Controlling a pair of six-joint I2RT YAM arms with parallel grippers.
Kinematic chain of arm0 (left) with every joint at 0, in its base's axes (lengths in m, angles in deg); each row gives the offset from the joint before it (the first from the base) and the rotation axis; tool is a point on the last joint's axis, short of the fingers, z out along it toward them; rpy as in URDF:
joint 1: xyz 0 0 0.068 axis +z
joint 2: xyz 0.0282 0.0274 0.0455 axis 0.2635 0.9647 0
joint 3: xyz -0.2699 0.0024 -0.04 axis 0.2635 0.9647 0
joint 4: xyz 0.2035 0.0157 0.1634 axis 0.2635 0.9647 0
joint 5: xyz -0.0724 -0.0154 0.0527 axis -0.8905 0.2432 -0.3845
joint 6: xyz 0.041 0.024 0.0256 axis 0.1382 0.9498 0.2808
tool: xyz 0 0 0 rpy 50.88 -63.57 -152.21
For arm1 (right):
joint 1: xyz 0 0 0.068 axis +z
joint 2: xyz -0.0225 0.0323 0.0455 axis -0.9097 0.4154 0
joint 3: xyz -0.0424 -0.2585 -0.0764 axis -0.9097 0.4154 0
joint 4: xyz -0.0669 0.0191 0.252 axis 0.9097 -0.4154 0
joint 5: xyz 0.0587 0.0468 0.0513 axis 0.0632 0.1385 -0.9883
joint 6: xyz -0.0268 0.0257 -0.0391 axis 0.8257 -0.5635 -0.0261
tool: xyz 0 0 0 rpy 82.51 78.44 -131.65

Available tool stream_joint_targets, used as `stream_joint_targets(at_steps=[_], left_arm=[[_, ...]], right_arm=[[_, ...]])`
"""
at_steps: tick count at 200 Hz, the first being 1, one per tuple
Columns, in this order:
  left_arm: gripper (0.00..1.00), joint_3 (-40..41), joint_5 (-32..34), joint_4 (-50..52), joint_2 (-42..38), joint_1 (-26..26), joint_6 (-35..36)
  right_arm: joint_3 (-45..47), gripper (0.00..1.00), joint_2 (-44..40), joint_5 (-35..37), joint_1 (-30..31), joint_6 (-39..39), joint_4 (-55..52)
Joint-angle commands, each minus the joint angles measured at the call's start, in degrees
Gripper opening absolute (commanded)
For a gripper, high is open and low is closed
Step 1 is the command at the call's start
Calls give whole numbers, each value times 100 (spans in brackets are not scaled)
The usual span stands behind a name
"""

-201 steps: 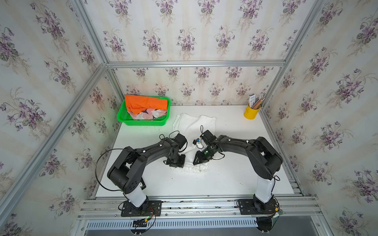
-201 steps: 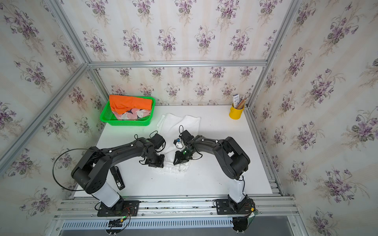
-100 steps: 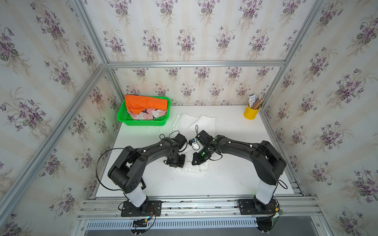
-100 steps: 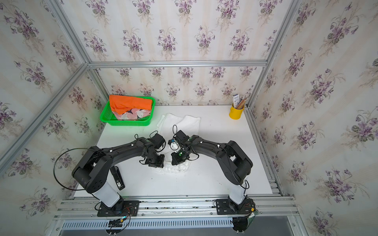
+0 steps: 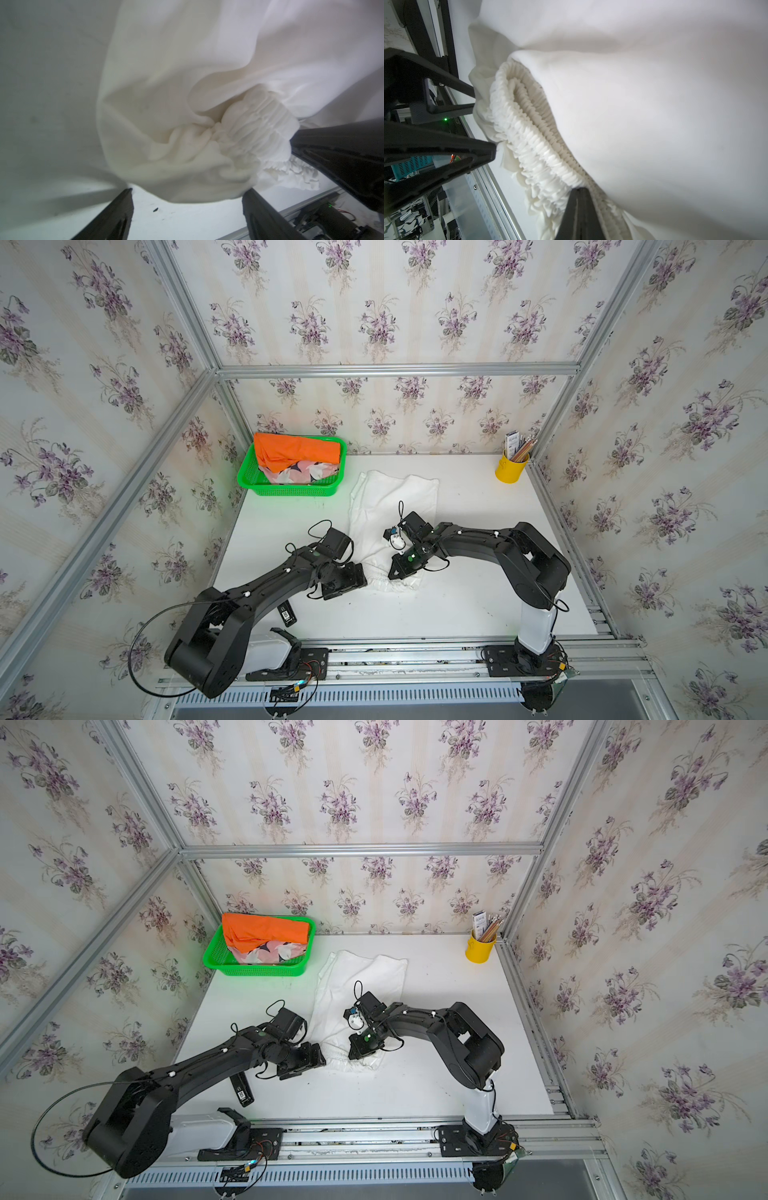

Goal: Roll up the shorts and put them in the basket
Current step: Roll the shorts at the center of the board.

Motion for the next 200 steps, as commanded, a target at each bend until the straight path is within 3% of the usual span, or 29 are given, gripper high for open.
stream_joint_targets(at_steps=[1, 24, 56, 84, 97, 117, 136, 158, 200], left_arm=[[88, 233, -267, -721, -235, 18, -1045], [88, 375, -193, -1111, -121, 67, -1331], [76, 185, -70, -1564, 569, 124, -1150], [45, -40, -240, -1863, 1341, 277, -902], [36, -113, -263, -1841, 1436, 276, -840], [28, -192, -279, -1656, 1375, 279, -733], [25, -237, -321, -1471, 1193, 279, -685], [24, -247, -390, -1367, 1049, 285, -700], [24, -252, -582, -1353, 1009, 292, -766]], right_arm=[[51, 0, 128, 846, 14, 38, -429], [13, 0, 136, 843, 14, 83, -482], [109, 2, 20, 750, 14, 189, -445], [220, 6, -193, 921, 12, 269, -358], [248, 9, -351, 1155, 9, 318, -360], [392, 26, -812, 1995, 138, 437, -210], [832, 38, -1564, 3142, 575, 816, 380], [1327, 50, -2209, 3844, 1291, 1523, 1186], [1934, 62, -2202, 4702, 2440, 2750, 2640]])
